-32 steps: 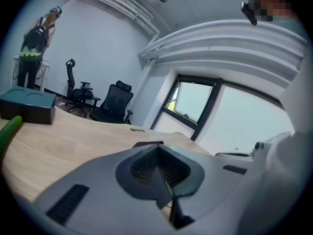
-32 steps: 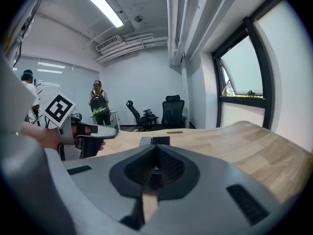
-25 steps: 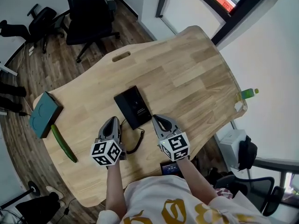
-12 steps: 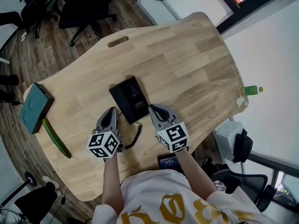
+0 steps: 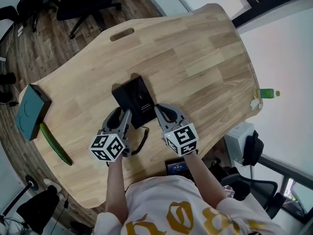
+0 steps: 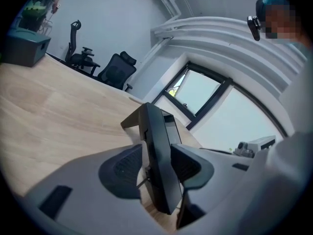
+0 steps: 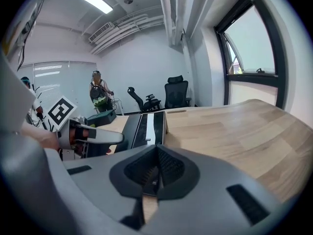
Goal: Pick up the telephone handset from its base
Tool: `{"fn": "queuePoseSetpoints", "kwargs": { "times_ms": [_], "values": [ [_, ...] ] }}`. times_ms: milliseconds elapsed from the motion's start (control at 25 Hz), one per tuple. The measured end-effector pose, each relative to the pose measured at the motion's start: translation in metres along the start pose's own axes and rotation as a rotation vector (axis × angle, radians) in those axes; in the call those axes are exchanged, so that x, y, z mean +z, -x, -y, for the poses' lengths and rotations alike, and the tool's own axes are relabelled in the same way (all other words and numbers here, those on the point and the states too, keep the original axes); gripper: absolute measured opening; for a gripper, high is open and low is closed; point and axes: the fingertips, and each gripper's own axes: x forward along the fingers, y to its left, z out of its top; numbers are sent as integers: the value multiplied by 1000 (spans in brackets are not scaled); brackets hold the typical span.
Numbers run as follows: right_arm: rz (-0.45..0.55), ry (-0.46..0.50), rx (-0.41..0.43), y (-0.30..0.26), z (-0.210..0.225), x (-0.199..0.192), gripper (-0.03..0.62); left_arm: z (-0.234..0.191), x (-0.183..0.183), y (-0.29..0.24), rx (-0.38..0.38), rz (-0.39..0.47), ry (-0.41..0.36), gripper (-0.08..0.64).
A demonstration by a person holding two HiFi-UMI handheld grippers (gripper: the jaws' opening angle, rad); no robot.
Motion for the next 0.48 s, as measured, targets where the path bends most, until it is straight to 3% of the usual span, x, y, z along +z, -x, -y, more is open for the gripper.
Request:
{"fn": "queuePoseSetpoints", "kwargs": {
  "times_ms": [480],
  "values": [
    [-23, -5, 15, -6, 0, -6, 6, 2, -1, -14, -51, -61, 16, 154]
  ]
}}
